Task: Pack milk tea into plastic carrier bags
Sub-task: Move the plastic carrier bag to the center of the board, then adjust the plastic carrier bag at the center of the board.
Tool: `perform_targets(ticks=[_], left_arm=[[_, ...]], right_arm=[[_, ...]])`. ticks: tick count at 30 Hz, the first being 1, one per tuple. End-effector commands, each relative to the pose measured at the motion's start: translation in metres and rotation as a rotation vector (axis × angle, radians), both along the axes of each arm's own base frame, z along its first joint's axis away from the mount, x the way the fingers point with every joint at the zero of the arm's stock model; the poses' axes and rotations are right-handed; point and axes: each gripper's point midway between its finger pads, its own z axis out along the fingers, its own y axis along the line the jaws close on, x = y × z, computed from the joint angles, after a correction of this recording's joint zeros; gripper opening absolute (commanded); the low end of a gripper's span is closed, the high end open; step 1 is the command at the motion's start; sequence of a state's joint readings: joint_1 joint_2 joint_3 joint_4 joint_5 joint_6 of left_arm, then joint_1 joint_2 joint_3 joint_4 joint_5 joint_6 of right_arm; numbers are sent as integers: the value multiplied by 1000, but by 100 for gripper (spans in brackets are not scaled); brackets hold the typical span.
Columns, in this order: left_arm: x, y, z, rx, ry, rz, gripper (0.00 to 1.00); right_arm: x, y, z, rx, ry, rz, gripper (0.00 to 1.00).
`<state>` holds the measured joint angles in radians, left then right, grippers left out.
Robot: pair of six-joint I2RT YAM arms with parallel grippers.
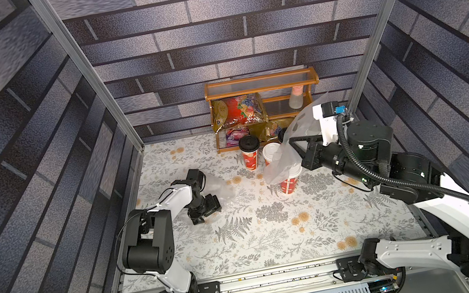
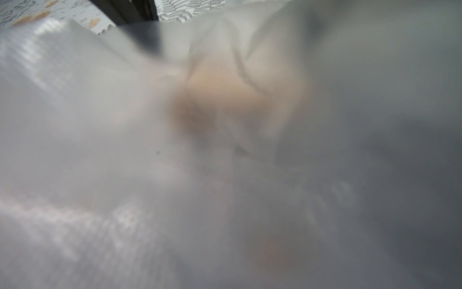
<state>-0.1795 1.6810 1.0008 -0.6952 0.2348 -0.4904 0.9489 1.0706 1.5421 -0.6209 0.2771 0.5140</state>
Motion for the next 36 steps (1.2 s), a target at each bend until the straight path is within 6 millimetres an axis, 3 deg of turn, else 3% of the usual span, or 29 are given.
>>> perform_targets(ticks=[1,4,8,14,23,29,36], left_arm=[[35,7,0,7,-61,-42,83],[57,16,1,41,-80,-47,83],[81,26,6,52,-103,-30,83],[93,9,58,-32,-213,-36,84],[58,-11,134,-168,-341,-15,84],[29,-16,179,-191,-399,-2,82],[-8,-54,219,-257,-431,-64,82]], right_arm=[[-22,23,7,-8,-2,188,0],[-39,47,3,-9,49,343,0],[-52,77,-22,-46,158,500,0],[-46,100,-71,-175,249,560,0],[-15,126,-140,-390,218,509,0],[-10,141,-186,-505,209,507,0],[-15,152,-217,-516,236,536,0]])
